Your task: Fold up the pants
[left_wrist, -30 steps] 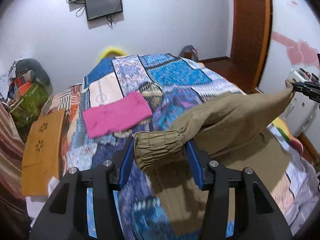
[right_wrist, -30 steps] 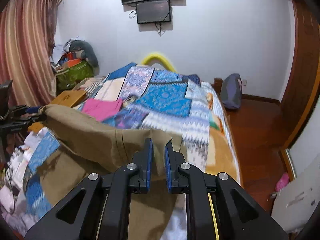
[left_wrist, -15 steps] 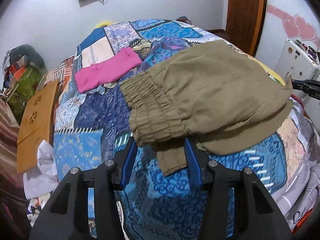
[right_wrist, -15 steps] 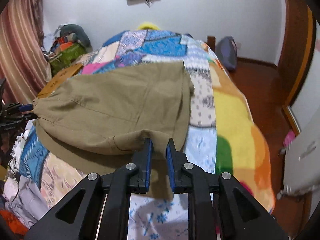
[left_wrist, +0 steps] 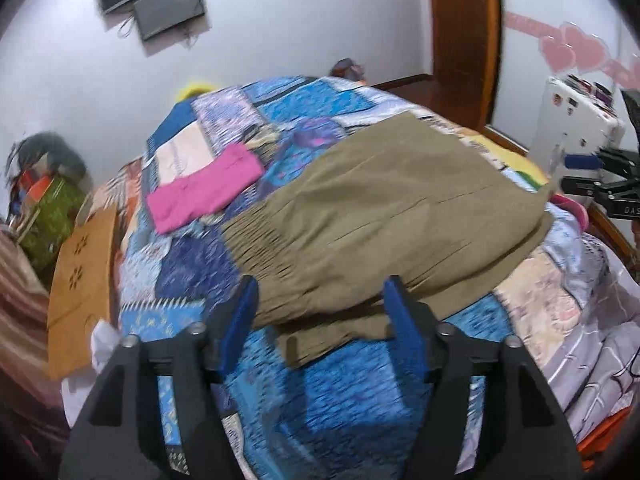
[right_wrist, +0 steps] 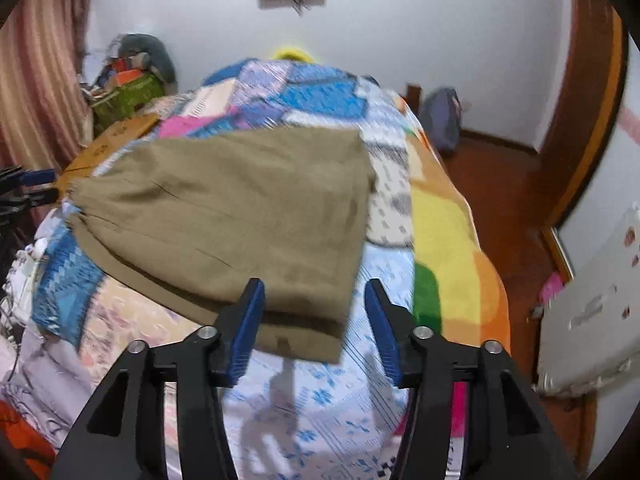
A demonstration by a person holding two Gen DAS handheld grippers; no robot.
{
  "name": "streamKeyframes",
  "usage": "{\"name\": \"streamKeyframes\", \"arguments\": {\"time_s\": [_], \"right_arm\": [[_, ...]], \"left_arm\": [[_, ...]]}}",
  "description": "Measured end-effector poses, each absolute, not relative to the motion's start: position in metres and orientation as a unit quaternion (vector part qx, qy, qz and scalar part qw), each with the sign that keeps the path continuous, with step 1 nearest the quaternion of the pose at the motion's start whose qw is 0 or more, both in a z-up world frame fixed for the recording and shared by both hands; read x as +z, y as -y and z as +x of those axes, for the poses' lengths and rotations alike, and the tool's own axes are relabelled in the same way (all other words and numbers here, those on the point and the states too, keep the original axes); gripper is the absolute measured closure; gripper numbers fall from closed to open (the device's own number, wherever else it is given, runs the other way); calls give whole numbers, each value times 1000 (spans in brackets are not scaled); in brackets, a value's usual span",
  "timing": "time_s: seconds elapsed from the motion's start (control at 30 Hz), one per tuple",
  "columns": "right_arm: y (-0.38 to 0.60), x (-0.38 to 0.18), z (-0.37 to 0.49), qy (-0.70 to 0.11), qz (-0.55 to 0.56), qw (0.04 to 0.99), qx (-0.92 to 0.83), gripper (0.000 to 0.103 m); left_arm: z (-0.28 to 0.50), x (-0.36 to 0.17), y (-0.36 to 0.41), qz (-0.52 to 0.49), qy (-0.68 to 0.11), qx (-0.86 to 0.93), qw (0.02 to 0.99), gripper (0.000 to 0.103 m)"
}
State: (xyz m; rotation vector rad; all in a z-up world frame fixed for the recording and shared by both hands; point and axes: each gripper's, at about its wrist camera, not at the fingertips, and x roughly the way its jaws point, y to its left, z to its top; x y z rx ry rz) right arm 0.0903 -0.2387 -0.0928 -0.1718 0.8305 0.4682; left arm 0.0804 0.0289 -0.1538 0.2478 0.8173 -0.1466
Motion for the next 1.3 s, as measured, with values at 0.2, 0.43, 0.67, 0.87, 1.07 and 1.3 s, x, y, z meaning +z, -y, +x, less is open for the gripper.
{"name": "streamKeyframes", "arguments": {"time_s": [0.2, 0.43, 0.67, 0.87, 1.07, 1.3], "right_arm": [[193, -85, 87, -374, -106, 874, 291, 45], [150, -110, 86, -395, -108, 845, 343, 45], [130, -135, 96, -426, -114, 827, 349, 45], [127, -137, 101, -409, -116, 836, 346, 46], [124, -131, 100, -398, -113, 831, 374, 86], [128, -122, 98, -392, -96, 829, 386, 94]], "left_arm": [[85, -169, 15, 168, -394, -117, 896, 33], [95, -202, 32, 210, -424, -120, 873, 33], [111, -190, 25, 166, -429, -129, 878, 33], [114, -177, 21, 140, -421, -138, 885, 33], [101, -181, 39, 178, -410, -163, 880, 33], [108, -199, 55, 236, -401, -121, 877, 73]]}}
